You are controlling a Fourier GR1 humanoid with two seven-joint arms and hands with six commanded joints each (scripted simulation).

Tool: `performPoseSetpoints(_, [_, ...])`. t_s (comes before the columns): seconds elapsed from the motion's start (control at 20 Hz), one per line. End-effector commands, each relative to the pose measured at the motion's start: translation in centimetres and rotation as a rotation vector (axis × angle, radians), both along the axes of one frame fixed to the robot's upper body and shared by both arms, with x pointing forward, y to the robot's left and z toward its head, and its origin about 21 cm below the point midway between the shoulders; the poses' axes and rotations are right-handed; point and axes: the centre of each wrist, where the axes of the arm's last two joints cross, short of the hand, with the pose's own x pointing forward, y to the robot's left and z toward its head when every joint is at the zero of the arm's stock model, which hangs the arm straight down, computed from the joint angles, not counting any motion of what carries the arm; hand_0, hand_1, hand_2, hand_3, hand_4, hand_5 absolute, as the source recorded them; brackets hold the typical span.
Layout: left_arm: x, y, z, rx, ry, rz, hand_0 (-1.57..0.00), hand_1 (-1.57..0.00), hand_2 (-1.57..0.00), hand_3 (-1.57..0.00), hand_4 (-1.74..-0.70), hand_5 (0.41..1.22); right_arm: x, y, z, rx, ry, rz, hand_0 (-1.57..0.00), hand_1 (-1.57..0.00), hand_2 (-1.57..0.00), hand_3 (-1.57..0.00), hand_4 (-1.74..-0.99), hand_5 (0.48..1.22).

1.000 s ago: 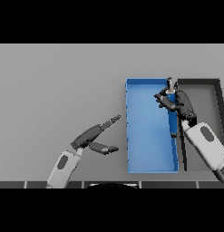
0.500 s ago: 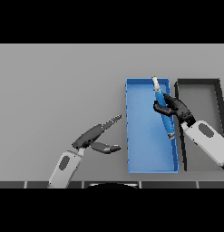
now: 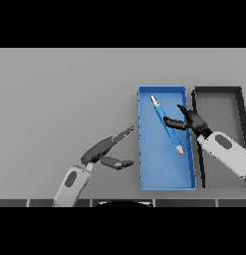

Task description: Pick up the blue pipe and place it into the blue bin.

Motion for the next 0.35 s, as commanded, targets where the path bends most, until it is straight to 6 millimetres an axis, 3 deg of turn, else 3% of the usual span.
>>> performPoseSetpoints(0.0, [-0.06,-0.02,-0.01,-0.001,-0.001,-0.005,0.0,0.0,0.0,0.0,-0.89,0.431,0.1,0.04,-0.15,-0.004,0.002,0.0,-0.01,-0.01,-0.01,0.0,-1.02,0.666])
performPoseSetpoints(0.3, [-0.17,0.29,-0.55,0.004,0.004,-0.001,0.0,0.0,0.0,0.0,-0.88,0.431,0.28,-0.03,-0.11,-0.001,0.006,0.013,-0.01,-0.01,-0.01,0.0,-1.022,0.643])
